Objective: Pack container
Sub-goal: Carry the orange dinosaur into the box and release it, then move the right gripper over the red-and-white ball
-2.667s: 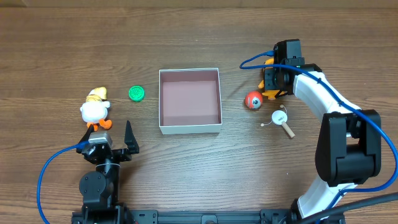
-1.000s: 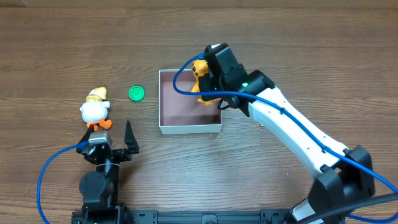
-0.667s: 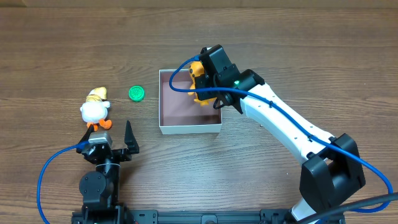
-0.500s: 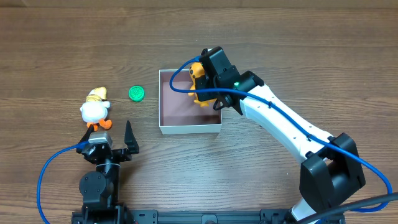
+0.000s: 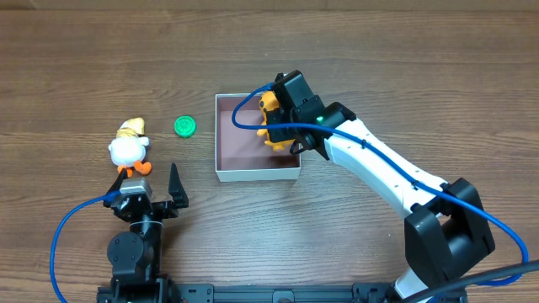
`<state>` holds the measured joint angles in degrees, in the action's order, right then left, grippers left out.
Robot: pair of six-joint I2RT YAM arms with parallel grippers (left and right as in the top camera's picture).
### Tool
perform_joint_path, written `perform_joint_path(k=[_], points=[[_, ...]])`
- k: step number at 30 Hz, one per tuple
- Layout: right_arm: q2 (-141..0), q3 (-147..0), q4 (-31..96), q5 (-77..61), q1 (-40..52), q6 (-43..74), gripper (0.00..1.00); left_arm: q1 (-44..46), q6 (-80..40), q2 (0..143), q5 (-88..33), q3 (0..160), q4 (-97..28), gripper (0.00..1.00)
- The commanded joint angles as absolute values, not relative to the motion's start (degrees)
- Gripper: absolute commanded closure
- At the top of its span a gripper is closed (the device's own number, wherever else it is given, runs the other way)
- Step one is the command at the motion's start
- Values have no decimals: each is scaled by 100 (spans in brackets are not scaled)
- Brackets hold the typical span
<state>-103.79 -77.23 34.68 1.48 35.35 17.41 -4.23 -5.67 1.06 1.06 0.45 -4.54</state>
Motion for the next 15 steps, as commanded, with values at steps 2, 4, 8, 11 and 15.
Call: perform_joint_path(k=[2,4,8,11,15], points=[[-10497,-7721,3428,141,3566,1785,74,-449,-620,64,19,32,-445,0],[-10549,-7721,3422,141,3566,1785,62,-449,-620,64,16,32,-445,0],[-10551,-7721,3358,141,3566,1785,61,-449,-620,64,16,32,-445,0],[-10551,-7732,3286,141,3566,1785,61,-449,-620,64,19,32,-445,0],[-10545,-7874,3328,82,3573,1782,62,-449,-620,64,19,32,-445,0]])
